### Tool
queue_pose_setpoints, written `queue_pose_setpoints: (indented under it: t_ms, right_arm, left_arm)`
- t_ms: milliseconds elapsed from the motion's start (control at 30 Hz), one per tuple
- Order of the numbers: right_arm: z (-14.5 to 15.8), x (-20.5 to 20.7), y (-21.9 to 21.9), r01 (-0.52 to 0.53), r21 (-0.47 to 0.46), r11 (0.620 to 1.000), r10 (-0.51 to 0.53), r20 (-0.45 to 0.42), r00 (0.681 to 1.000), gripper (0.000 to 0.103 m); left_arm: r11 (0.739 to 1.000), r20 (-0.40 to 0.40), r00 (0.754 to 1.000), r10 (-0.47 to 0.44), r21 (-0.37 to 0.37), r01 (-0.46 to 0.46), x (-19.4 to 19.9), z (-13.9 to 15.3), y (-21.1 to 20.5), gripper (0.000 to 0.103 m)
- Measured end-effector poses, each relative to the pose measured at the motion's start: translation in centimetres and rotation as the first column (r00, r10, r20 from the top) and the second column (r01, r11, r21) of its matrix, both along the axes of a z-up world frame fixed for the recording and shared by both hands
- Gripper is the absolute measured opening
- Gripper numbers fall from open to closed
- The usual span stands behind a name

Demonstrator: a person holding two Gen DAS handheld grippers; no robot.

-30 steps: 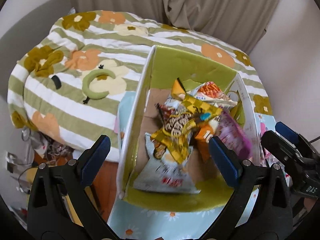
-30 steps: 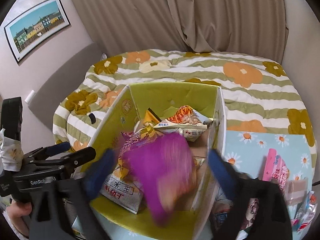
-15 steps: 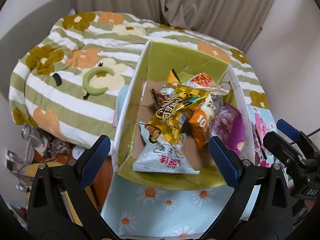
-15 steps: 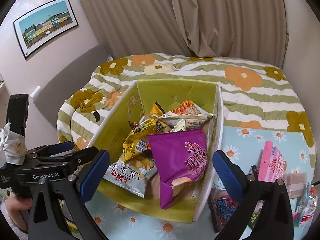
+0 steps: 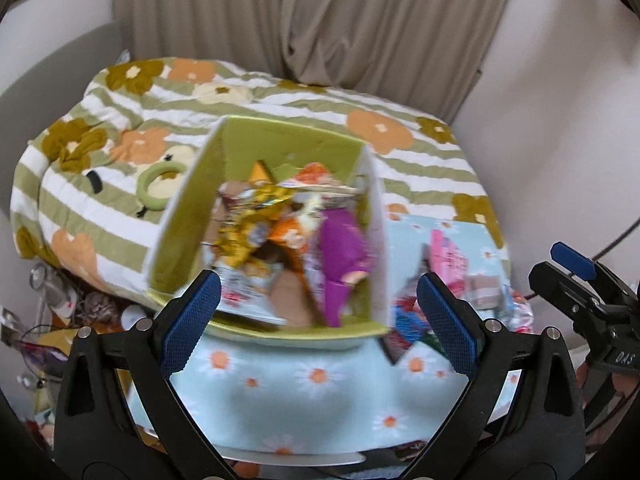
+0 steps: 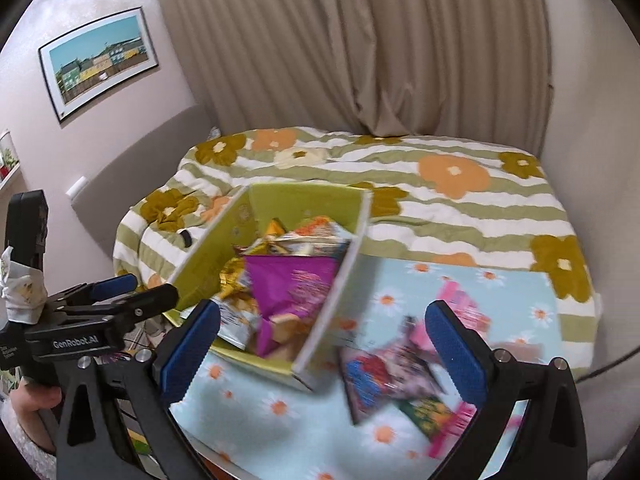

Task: Organize snacks
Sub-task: 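Move both tools back over the snacks on the sheet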

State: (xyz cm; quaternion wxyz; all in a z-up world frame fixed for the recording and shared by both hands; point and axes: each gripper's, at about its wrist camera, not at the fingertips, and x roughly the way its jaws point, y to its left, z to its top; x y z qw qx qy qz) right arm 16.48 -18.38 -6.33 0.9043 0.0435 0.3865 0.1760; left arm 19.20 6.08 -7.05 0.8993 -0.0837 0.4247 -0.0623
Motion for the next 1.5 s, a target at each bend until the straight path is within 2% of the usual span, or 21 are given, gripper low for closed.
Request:
queue_pose_setpoints:
  t_ms: [100, 333, 533, 733, 967, 1233, 1433, 1500]
  right_arm:
    - [0.5, -1.4, -3.7, 0.050, -0.007, 0.999, -0.050, 0.015, 0.999, 0.102]
    - [-0.4, -3.5, -11.9, 0.127, -0.018, 0.992, -0.127, -0.015, 0.992, 0.102]
    - [-2.7, -4.2, -18.3, 0.194, -0.052, 0.980, -0.197, -0.062, 0.979, 0.102]
    - [-5.5, -4.4, -22.5, 0.202, -0.080, 0.976, -0.210, -0.102, 0.972, 0.102]
    - [-9.3, -4.0, -24.8, 0.213, -0.091, 0.973, -0.224, -0.124, 0.967, 0.102]
    - [-14.2, -2.7, -25.8, 0.256, -0.100, 0.962, -0.270, -0.173, 0.947, 0.102]
    - [-16.7, -2.0, -26.1, 0.271, -0.103, 0.957, -0.287, -0.201, 0.937, 0.102]
    - [-17.1, -1.8, -26.0, 0.276, -0.107, 0.955, -0.293, -0.207, 0.934, 0.102]
  left_arm:
    - [0.999, 0.009, 0.999, -0.039, 0.001, 0.039, -0.9, 0.5, -3.4, 0.098]
    - [0.991, -0.025, 0.991, -0.130, 0.004, 0.130, -1.7, -0.3, -11.1, 0.098]
    - [0.976, -0.075, 0.973, -0.216, -0.025, 0.215, -2.3, -3.4, -18.4, 0.098]
    - [0.961, -0.139, 0.951, -0.275, -0.060, 0.269, -2.9, -7.5, -23.7, 0.098]
    - [0.933, -0.211, 0.910, -0.357, -0.027, 0.360, -2.6, -13.2, -28.6, 0.098]
    - [0.876, -0.270, 0.852, -0.449, 0.058, 0.479, -1.0, -19.4, -32.7, 0.098]
    - [0.856, -0.279, 0.841, -0.464, 0.105, 0.507, -0.1, -21.6, -34.0, 0.098]
    - [0.852, -0.291, 0.835, -0.466, 0.108, 0.513, 0.2, -22.2, -34.3, 0.094]
